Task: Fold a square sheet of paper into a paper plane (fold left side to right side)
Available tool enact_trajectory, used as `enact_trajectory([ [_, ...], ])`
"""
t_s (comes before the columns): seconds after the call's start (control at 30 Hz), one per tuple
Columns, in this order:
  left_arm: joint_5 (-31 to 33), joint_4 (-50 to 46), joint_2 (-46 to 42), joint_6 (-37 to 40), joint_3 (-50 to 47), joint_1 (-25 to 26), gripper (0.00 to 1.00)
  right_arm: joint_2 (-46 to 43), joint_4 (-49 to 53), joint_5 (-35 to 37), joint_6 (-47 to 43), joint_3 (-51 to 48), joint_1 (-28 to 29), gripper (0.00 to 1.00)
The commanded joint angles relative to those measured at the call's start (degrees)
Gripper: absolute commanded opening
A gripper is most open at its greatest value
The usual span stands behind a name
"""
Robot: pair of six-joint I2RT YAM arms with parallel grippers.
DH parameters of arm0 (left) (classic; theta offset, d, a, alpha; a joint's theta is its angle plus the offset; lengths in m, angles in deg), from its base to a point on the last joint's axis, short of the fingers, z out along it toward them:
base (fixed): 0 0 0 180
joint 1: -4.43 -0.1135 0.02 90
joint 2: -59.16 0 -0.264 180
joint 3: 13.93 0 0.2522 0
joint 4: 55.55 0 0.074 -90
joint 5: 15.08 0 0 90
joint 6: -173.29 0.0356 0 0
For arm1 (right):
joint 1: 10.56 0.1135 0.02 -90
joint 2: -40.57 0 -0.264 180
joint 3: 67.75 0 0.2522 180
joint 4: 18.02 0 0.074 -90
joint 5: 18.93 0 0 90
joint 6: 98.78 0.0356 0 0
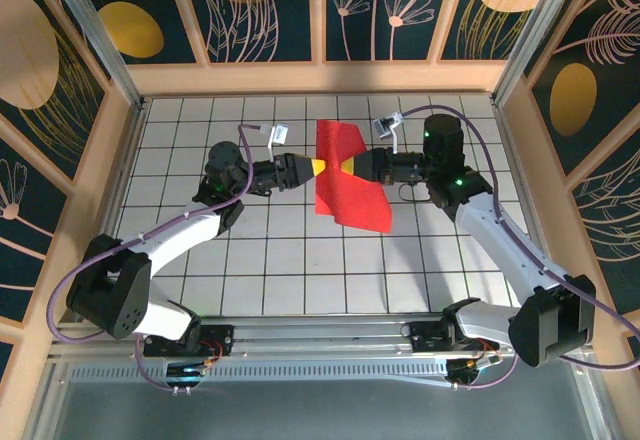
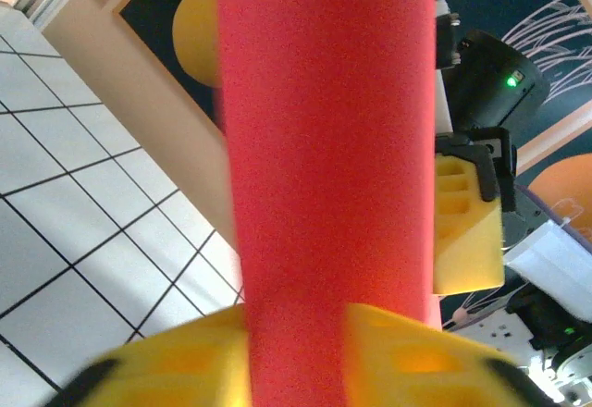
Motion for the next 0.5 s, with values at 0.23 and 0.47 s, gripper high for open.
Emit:
enact_trajectory([
  [0.23, 3.94, -8.56, -2.54, 6.26, 0.29, 0.16, 0.0, 0.87, 10.06, 5.78, -8.61, 2.04, -2.51, 0.37],
  [0.47, 10.79, -22.02, -0.41, 7.63, -0.94, 0.16, 0.0, 0.47, 17.88, 16.81, -12.22, 1.78, -5.07, 0.68],
])
